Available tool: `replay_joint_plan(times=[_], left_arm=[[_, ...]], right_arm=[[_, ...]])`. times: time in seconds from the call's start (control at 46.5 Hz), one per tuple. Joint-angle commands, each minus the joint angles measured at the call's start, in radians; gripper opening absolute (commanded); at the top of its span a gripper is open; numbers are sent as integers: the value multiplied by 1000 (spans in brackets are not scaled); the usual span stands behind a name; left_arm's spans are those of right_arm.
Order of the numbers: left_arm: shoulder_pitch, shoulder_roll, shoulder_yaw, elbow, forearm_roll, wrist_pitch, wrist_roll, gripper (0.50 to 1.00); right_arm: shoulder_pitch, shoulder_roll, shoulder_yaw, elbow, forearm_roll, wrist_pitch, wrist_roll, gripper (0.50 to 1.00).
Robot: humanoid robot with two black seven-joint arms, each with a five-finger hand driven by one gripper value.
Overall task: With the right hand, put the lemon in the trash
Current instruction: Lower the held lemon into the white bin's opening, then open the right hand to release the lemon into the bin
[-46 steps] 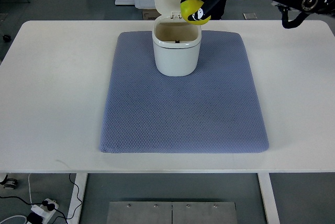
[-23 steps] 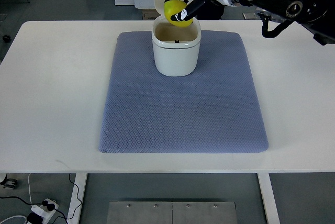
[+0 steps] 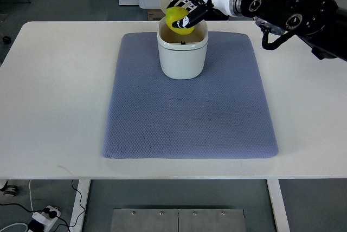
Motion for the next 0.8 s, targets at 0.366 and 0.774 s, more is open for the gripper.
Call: replay_joint_plan(times=[0.366,0.774], left_arm=[[0,0,0,0,0,0,0,1000],[0,0,0,0,0,0,0,1000]], right_arm=[[-26,6,34,-26,-2,-1,-14,640],[-34,6,34,-32,-2,-1,-18,855]])
